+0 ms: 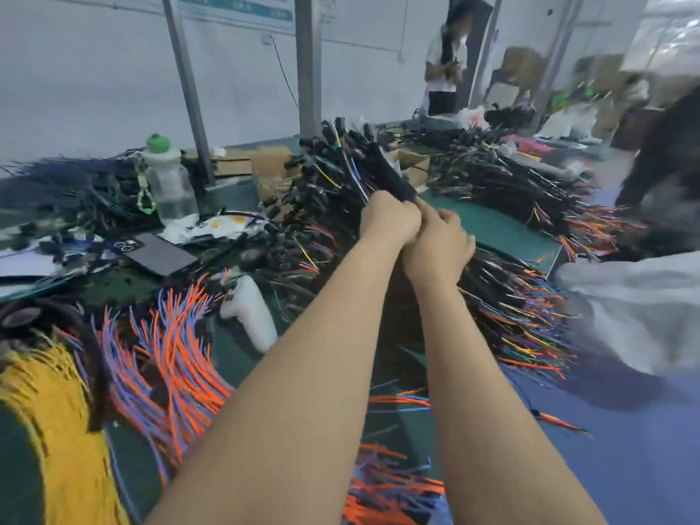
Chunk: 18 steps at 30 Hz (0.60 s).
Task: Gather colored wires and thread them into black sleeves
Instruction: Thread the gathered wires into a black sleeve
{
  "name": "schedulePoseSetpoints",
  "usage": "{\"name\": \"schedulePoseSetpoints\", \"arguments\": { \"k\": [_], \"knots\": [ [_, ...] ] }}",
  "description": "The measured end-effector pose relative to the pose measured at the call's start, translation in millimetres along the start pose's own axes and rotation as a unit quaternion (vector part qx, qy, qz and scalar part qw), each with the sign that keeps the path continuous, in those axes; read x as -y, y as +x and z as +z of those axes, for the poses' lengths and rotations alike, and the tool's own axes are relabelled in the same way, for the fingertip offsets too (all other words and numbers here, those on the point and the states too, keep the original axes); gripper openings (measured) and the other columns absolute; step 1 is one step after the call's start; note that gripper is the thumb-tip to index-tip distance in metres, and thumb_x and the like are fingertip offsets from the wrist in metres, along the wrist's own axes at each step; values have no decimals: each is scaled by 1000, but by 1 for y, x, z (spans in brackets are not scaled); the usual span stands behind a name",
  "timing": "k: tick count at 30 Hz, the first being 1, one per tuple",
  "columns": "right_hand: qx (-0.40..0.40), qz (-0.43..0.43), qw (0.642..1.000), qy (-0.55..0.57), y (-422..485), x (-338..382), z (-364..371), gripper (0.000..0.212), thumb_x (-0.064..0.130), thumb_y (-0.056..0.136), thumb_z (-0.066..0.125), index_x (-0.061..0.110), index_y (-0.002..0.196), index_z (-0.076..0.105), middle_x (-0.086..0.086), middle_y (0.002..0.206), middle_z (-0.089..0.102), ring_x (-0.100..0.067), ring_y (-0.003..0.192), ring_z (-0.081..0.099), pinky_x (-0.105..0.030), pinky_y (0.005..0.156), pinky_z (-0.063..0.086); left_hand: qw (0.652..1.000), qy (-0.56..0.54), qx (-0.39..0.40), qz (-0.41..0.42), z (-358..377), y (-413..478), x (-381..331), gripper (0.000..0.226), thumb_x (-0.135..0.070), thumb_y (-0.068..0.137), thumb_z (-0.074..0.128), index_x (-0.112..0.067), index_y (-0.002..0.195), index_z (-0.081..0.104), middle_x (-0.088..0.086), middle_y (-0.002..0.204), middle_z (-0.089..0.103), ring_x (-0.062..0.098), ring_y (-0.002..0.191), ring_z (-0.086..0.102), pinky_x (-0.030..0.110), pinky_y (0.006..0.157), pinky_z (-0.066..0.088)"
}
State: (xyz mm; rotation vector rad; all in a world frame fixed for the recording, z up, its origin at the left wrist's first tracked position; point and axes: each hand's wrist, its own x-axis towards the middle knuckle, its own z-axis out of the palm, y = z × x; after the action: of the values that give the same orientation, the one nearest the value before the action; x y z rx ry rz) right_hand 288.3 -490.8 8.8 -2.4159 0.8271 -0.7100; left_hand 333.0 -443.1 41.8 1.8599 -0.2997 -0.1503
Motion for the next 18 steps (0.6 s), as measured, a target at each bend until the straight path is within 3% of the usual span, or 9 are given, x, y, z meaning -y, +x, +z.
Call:
{"name": "schedulePoseSetpoints", "arguments": {
  "k": [2, 5, 7, 9, 12, 14, 18],
  "knots": [
    [-43, -21, 999, 4, 1, -5, 14, 51, 17, 94, 45, 31, 143, 42, -7, 147, 37, -26, 138, 29, -46, 116, 3, 1000, -23, -9, -2, 0, 12, 12, 25, -17, 89, 51, -1, 97, 68, 20, 102, 68, 33, 98, 65, 42, 85, 55],
    [-139, -7, 988, 73, 0, 3, 11, 45, 12, 92, 45, 23, 134, 53, -5, 146, 39, -24, 143, 21, -45, 117, 1, 996, -77, -33, 29, -6, 10, 16, 22, -12, 88, 48, -4, 82, 68, 17, 86, 69, 33, 86, 65, 38, 80, 55],
    [-194, -24, 970, 144, -9, 19, 7, 39, 8, 90, 45, 18, 126, 60, -6, 142, 42, -23, 141, 25, -42, 117, 6, 991, -104, -63, 58, -22, 3, 10, 22, -11, 88, 47, -10, 75, 65, 8, 74, 64, 27, 75, 59, 33, 71, 49],
    [-206, -75, 947, 236, -28, 43, 3, 35, 5, 90, 46, 12, 119, 63, -8, 132, 50, -23, 131, 39, -38, 113, 22, 983, -134, -90, 91, -46, -10, 6, 18, -13, 90, 47, -14, 79, 62, 1, 74, 61, 22, 73, 56, 34, 71, 48],
    [-73, -140, 931, 329, -61, 87, 3, 27, 8, 92, 47, 12, 113, 64, -5, 115, 62, -16, 109, 54, -21, 91, 38, 962, -184, -169, 115, -95, -34, 7, 13, -13, 92, 48, -9, 92, 61, 8, 90, 65, 27, 88, 62, 42, 88, 51],
    [39, -164, 921, 351, -90, 114, 10, 23, 13, 93, 50, 15, 110, 65, -1, 108, 66, -13, 99, 58, -22, 85, 41, 945, -193, -243, 105, -133, -57, 18, 11, -16, 93, 49, -11, 92, 59, 11, 95, 66, 27, 94, 62, 42, 92, 49],
    [178, -210, 896, 348, -166, 153, 35, 20, 15, 91, 56, 10, 107, 67, -7, 105, 69, -19, 98, 61, -20, 74, 36, 914, -149, -369, 81, -205, -125, 62, 8, -17, 94, 51, -17, 89, 57, -5, 79, 58, 14, 82, 55, 26, 80, 44]
  ]
}}
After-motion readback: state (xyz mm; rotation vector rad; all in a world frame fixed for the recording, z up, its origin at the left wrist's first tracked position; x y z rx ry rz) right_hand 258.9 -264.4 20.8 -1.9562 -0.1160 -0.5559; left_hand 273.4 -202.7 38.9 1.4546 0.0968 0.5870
